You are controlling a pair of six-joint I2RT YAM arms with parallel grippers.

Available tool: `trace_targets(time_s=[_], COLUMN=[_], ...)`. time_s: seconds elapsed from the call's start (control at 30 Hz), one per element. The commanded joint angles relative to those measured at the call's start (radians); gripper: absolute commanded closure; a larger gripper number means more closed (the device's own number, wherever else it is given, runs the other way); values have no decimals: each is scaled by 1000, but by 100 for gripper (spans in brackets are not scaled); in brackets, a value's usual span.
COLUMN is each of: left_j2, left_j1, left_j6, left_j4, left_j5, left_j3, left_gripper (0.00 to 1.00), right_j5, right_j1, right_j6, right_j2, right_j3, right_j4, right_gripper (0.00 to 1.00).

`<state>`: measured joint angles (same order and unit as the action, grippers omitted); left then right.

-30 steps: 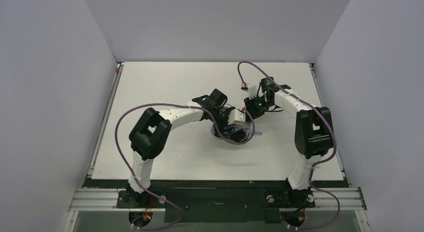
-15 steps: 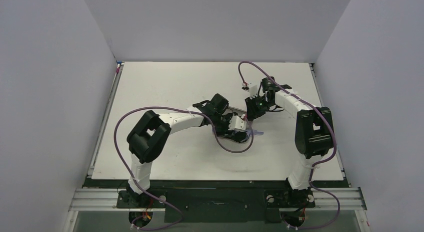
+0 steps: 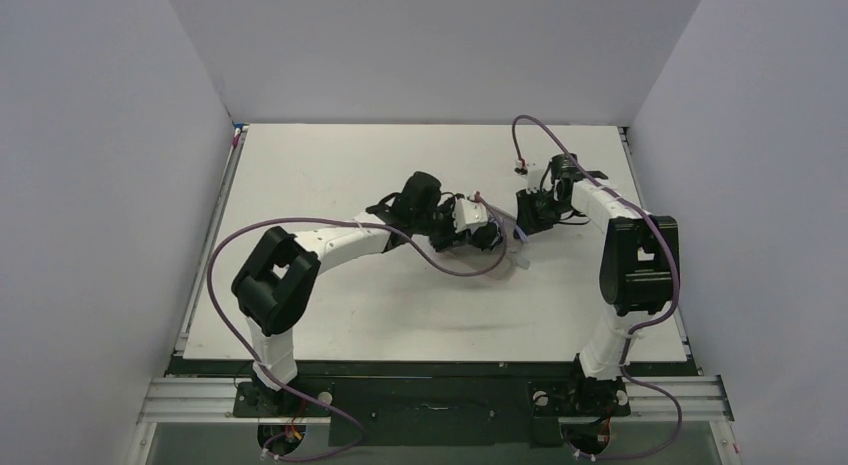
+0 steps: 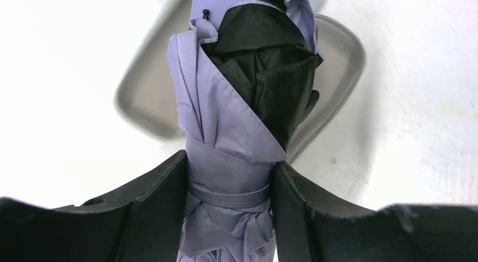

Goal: Open the umbrella

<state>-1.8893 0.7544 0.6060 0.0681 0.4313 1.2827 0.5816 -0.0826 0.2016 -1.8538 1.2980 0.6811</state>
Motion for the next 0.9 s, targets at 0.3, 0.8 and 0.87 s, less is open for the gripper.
trace_targets(time_s=[0.3,0.8,0.87], left_j2=[139,223,233], left_j1=[-153,-314,-334], left_j6=[-434,-445,-460], left_j4=[-192,37,51], left_j5=[-92,23,48], left_j3=[135,19,9], left_gripper=[100,100,100], right_j5=[-257,-427,-433], right_j1=[231,450,452], right_j6=[-148,-225,-225], right_j2=[79,-166,-183], right_j3=[-15,323,361], right_j4=[-126,-157,-140], right_gripper=[100,90,76])
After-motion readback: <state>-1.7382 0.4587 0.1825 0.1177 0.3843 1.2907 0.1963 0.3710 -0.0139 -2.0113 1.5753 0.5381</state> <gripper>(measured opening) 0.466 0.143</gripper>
